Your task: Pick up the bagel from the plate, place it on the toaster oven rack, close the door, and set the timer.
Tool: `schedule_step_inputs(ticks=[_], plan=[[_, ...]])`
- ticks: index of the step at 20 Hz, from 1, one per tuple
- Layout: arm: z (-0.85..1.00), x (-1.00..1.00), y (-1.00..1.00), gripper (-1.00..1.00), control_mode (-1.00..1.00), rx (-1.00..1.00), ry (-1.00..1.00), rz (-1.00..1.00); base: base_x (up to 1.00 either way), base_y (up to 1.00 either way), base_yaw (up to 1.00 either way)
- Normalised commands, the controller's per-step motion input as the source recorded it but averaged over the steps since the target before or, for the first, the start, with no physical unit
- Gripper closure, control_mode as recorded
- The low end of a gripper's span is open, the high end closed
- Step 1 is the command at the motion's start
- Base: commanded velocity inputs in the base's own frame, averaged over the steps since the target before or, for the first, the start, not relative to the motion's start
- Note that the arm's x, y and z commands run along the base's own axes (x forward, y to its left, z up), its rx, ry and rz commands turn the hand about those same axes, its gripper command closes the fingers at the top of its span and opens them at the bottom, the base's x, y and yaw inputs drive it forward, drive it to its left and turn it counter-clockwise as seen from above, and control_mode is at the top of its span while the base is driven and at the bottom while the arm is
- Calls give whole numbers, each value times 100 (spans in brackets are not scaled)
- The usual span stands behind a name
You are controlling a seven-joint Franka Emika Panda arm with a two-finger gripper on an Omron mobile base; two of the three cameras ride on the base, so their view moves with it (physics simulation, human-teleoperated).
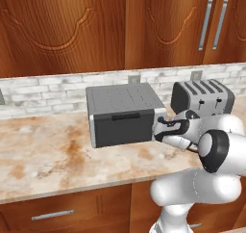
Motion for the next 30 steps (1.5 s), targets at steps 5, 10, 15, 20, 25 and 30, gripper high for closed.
schedule_step_inputs(ticks=[5, 10, 15, 20, 25, 30], plan=[[-1, 24, -100, 100, -100, 22, 60, -14, 0, 0, 0], [-32, 5, -100, 100, -100, 15, 71, -20, 0, 0, 0], [-70, 0, -100, 100, -100, 9, 76, -21, 0, 0, 0], [-67, 0, -100, 100, -100, 8, 77, -13, 0, 0, 0], [-52, 0, -100, 100, -100, 3, 93, -13, 0, 0, 0], [-24, -10, -100, 100, -100, 11, 80, -5, 0, 0, 0]])
